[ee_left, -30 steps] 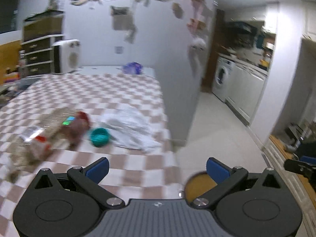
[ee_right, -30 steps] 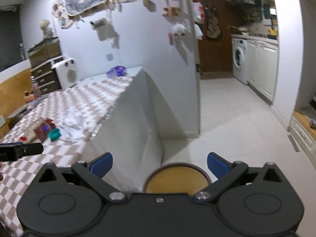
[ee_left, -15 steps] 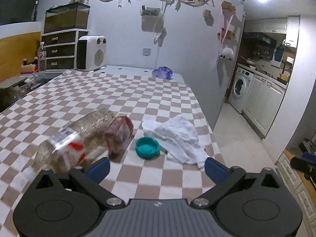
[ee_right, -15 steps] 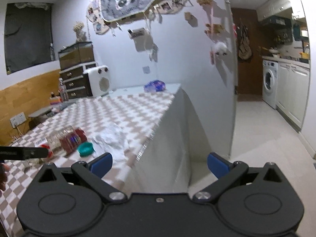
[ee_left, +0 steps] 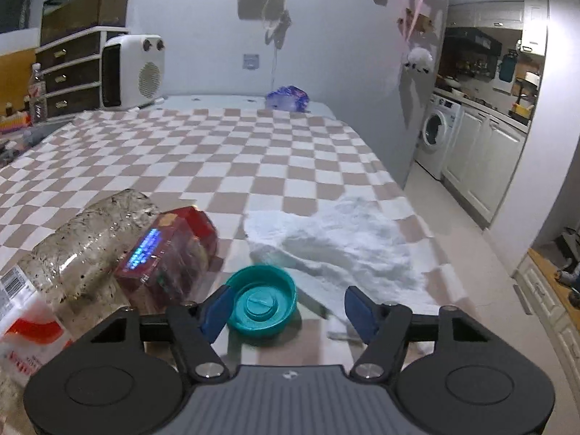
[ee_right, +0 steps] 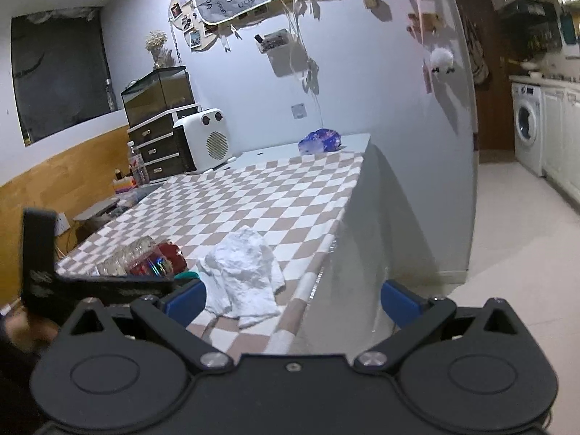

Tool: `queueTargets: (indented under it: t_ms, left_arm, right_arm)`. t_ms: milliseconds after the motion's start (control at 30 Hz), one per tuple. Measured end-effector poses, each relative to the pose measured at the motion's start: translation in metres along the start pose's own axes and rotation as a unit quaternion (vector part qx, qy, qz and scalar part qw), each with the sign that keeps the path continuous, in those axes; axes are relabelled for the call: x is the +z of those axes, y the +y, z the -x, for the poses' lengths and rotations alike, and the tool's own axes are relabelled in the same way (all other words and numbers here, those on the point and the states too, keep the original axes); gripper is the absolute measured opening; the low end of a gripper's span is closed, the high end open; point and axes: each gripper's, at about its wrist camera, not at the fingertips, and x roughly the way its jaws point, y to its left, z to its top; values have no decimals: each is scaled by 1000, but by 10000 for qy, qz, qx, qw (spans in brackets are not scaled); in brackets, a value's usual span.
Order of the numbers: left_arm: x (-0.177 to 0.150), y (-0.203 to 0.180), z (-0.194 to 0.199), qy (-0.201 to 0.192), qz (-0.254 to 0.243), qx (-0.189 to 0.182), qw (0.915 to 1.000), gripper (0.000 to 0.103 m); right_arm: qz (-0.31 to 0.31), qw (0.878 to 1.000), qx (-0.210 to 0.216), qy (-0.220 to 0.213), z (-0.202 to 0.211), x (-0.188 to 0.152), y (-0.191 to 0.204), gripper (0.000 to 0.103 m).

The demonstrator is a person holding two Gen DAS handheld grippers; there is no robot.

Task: Collect trash
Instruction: 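Close the left gripper on the teal bottle cap while the right gripper grasps the white cloth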

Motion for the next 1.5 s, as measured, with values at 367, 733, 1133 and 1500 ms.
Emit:
queueTargets:
  t_ms: [367, 733, 1133, 1500]
  left_arm:
    - [-6, 24, 4, -243, 305, -162, 9991, 65]
    - [-7, 35, 12, -275, 437, -135, 9986, 66]
    - [-11, 24, 5, -150, 94, -80, 9998, 67]
    - [-5, 22, -7, -63, 144, -131, 9998, 72]
  right_arm:
    - [603, 9976, 139, 322, -72, 12, 21, 102]
    - [912, 9933, 388, 592, -139, 9, 45, 95]
    - [1432, 9832, 768, 837, -149, -7, 52, 31]
    - [1412, 9858, 557, 715, -58, 1, 27, 12]
